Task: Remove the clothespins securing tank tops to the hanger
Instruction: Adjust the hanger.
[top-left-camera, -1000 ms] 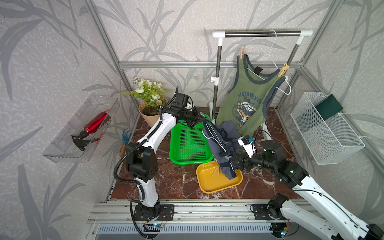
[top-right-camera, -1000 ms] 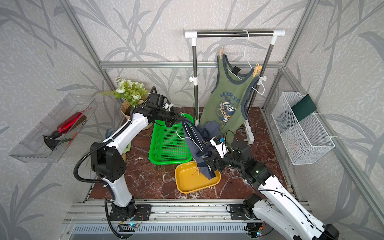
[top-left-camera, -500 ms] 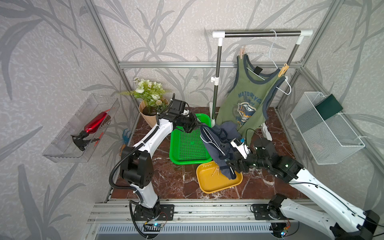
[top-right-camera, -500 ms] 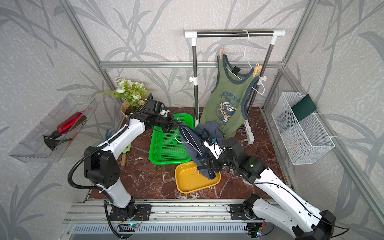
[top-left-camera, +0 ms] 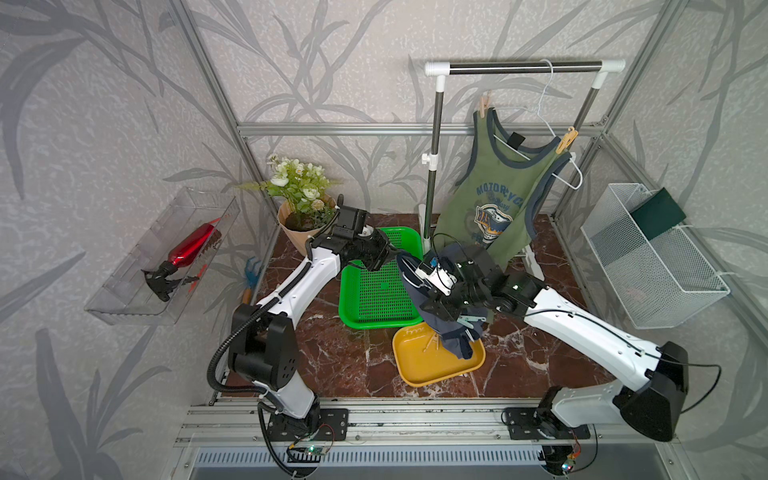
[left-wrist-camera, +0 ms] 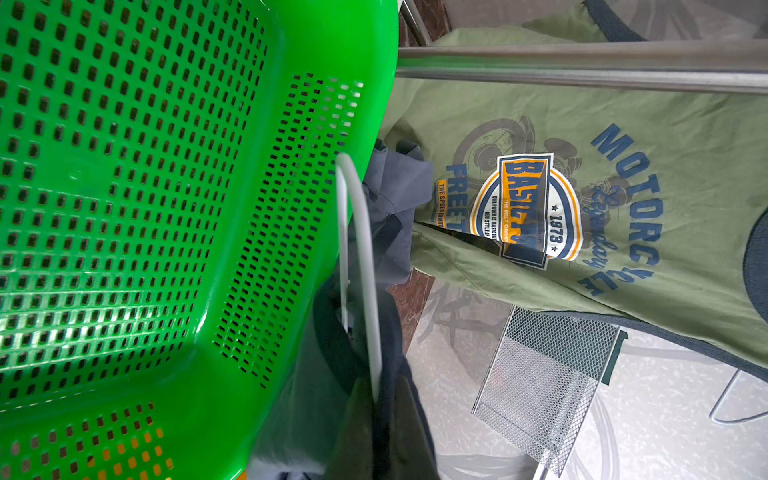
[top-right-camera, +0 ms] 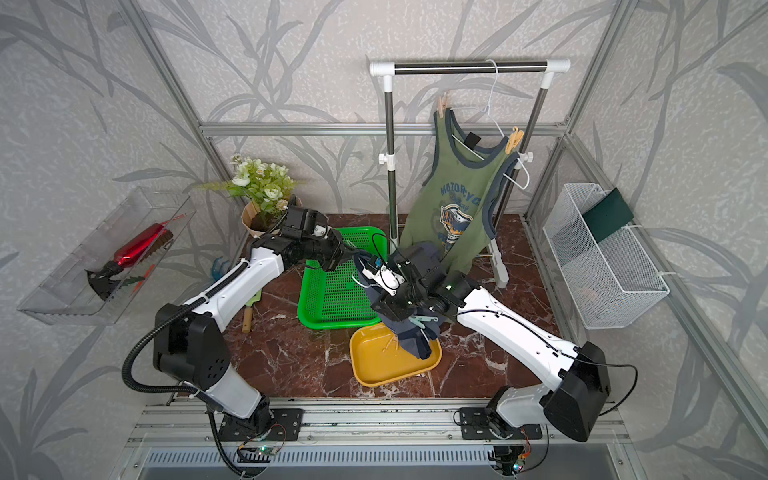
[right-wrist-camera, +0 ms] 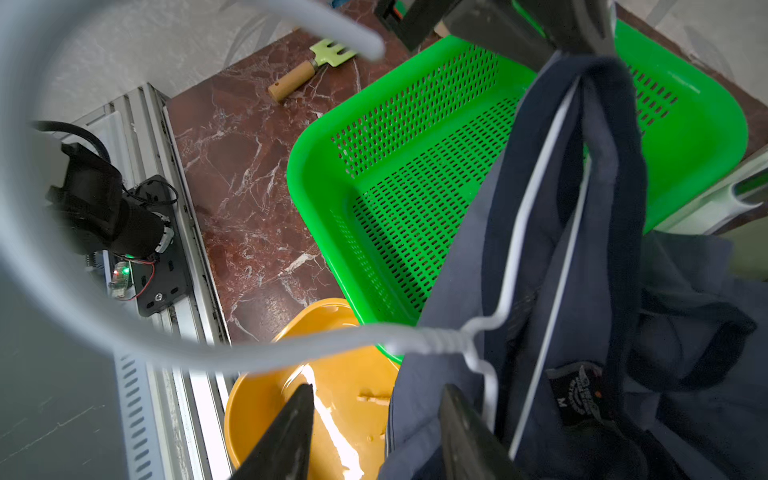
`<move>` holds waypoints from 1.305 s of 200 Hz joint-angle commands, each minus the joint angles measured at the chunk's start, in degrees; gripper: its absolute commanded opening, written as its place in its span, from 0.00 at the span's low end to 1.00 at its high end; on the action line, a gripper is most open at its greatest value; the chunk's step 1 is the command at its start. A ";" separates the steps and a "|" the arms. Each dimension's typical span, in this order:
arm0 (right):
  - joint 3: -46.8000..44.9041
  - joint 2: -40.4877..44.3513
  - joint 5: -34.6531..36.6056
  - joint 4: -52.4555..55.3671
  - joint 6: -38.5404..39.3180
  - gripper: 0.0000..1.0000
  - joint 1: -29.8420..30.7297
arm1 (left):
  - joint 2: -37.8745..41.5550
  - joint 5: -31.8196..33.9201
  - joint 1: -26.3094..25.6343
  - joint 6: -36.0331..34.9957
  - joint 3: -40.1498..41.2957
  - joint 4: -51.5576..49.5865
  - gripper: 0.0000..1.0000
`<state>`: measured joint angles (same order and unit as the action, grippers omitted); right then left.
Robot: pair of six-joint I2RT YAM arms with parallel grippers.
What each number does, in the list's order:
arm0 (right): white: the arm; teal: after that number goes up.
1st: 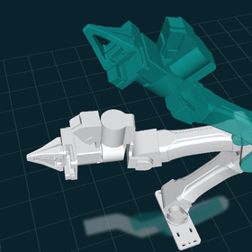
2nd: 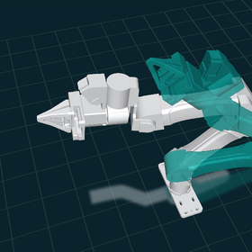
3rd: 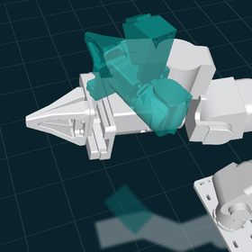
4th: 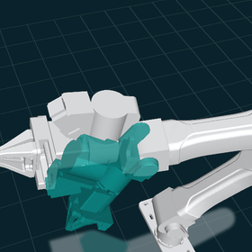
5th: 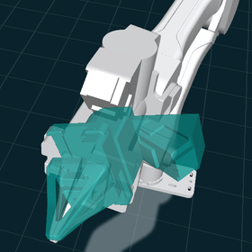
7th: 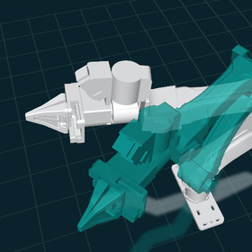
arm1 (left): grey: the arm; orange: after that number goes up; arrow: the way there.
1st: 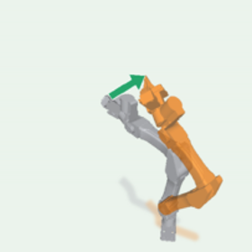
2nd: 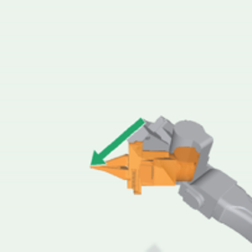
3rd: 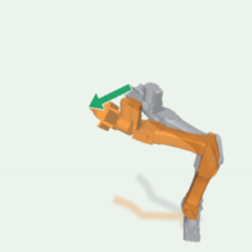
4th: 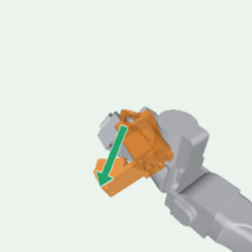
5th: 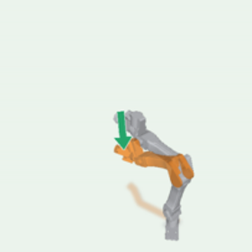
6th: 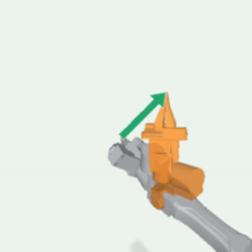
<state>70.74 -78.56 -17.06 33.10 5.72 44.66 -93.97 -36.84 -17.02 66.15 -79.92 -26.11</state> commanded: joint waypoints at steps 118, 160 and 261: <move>2.32 8.46 8.16 3.64 5.61 0.63 1.35 | 4.09 0.19 1.68 2.44 1.82 0.89 0.00; 3.53 0.18 9.41 2.40 7.28 0.63 1.39 | 4.46 0.44 1.63 2.66 1.17 0.71 0.00; 7.85 -1.77 4.94 2.10 6.60 0.00 -0.01 | 4.42 -0.44 1.64 -4.61 0.84 -5.58 0.00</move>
<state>75.96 -83.29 -7.70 35.29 12.62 44.93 -90.96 -36.97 -15.66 66.70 -77.32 -26.55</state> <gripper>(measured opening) 0.060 0.064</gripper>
